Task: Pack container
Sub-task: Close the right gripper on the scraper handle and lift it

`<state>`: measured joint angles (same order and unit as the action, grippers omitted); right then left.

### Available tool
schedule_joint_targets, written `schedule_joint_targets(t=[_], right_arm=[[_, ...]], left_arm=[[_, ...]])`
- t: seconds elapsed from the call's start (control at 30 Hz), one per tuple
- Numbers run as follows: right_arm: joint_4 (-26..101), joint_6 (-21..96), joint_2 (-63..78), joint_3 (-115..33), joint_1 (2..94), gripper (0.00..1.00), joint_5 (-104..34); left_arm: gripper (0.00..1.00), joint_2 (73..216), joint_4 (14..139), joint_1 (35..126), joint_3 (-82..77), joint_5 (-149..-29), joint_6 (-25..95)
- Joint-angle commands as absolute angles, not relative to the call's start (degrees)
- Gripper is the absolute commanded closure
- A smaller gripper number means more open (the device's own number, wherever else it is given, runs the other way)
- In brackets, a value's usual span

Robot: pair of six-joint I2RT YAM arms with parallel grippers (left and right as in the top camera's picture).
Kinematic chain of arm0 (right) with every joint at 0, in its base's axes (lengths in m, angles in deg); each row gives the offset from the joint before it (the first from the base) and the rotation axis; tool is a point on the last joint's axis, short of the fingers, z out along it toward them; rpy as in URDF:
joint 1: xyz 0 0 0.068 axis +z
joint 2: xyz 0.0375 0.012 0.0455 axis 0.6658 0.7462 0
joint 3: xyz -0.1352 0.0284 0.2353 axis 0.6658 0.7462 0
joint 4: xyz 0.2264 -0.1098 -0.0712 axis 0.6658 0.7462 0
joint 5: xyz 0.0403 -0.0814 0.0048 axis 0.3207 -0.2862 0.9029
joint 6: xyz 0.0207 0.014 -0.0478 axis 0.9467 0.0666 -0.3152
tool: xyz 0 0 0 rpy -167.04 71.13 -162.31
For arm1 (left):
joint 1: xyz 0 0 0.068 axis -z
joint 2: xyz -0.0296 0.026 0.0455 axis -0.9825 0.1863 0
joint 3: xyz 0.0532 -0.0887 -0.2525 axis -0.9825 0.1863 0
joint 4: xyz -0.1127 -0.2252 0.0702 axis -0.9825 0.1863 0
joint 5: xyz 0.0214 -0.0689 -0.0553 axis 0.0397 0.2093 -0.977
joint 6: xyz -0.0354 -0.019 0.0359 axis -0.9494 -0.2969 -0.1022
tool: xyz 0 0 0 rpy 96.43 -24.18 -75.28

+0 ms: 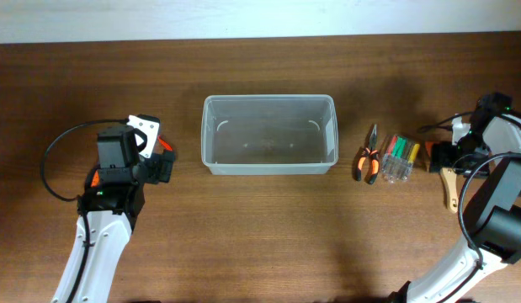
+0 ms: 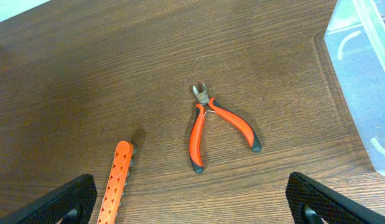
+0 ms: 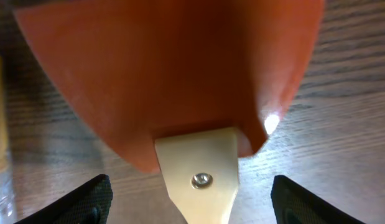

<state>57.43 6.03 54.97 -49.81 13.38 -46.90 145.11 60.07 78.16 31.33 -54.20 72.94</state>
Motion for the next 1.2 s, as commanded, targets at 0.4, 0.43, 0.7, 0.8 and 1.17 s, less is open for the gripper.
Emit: schedule_joint_targets(t=[0.4,0.43,0.7,0.8,1.17], right_arm=[[50.09,9.37,55.71,-44.24,13.23,0.37,-46.98],[49.96,9.39,55.69,-44.24,13.23,0.4,-46.96],[49.87,9.83,55.71,-44.24,13.23,0.55,-46.94],[49.94,11.82,55.69,-44.24,13.23,0.55,-46.92],[52.06,13.48,55.67,-45.57,13.23,0.64,-46.48]], left_arm=[[0.01,145.41,60.13,77.81,30.11,-53.79,73.81],[0.01,145.41,60.13,77.81,30.11,-53.79,73.81],[0.01,145.41,60.13,77.81,30.11,-53.79,73.81],[0.01,145.41,60.13,77.81,30.11,-53.79,73.81],[0.01,145.41,60.13,77.81,30.11,-53.79,73.81]])
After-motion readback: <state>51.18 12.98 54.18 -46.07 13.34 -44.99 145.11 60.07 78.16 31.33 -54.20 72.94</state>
